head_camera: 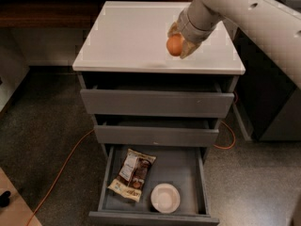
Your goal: Pick orange from bottom drawer and place on counter
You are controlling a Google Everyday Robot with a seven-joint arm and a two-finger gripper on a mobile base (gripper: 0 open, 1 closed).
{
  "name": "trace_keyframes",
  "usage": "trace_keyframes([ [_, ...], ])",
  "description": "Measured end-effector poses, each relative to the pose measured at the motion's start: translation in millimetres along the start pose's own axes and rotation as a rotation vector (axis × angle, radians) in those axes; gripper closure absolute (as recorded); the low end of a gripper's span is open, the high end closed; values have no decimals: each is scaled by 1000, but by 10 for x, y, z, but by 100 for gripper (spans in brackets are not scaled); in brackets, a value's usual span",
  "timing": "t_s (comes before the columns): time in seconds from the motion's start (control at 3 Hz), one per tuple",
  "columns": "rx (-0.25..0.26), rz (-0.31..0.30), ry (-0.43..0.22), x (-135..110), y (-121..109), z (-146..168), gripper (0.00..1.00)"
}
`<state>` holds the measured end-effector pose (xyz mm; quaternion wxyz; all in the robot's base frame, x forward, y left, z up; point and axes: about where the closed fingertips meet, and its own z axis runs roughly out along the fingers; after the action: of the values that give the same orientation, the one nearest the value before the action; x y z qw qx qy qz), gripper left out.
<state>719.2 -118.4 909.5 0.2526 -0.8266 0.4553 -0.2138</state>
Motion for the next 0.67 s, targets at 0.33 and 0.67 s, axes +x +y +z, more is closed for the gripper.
trace_keyframes([
  [0.33,-30,-96,5,175,-227,153,100],
  [0.67,-77,-240,13,341,-347,353,100],
])
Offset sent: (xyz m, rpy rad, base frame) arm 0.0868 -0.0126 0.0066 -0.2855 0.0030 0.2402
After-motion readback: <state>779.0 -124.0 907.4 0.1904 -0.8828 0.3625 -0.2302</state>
